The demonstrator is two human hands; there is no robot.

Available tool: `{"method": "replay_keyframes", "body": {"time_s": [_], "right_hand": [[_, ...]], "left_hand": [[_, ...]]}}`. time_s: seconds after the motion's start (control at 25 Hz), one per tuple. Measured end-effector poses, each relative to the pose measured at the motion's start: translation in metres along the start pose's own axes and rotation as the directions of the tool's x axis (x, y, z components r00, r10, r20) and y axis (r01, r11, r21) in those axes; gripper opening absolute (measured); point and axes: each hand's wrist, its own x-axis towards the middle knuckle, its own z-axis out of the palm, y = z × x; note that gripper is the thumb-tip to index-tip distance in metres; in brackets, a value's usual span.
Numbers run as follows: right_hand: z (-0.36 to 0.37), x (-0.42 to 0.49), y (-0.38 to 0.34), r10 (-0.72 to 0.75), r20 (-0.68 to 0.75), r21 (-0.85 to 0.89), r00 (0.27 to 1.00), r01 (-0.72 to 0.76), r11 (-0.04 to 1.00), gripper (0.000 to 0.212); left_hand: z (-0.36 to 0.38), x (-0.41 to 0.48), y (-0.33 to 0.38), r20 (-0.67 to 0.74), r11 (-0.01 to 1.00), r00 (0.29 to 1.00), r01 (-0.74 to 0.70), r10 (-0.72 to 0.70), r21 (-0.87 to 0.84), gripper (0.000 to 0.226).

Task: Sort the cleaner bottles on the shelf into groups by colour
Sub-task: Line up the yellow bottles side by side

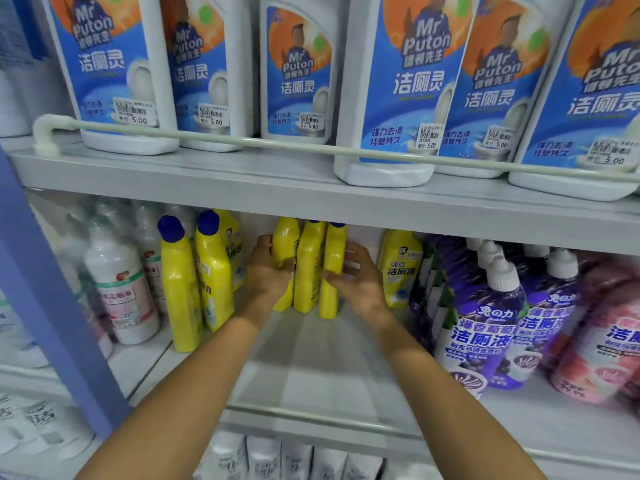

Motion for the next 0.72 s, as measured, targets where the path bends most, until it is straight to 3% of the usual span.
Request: {"method": "replay_keyframes", "body": {"time_s": [0.28,0.72], "right_hand": [[0.003,-0.008,-0.003,-0.032,-0.025,-0.050,0.999,0.031,0.998,0.057],[0.006,-0.060,-0.021,-0.046,0.170,0.108,0.984,0.028,0.994,0.056]], "left_hand": [[-0.010,-0.022,-0.003,-0.018,0.993,0.993,-0.120,0.120,-0.007,0.045],[-0.080,-0.103,0.001,-0.107,0.980,0.991,-0.102,0.084,-0.172,0.044]]}}
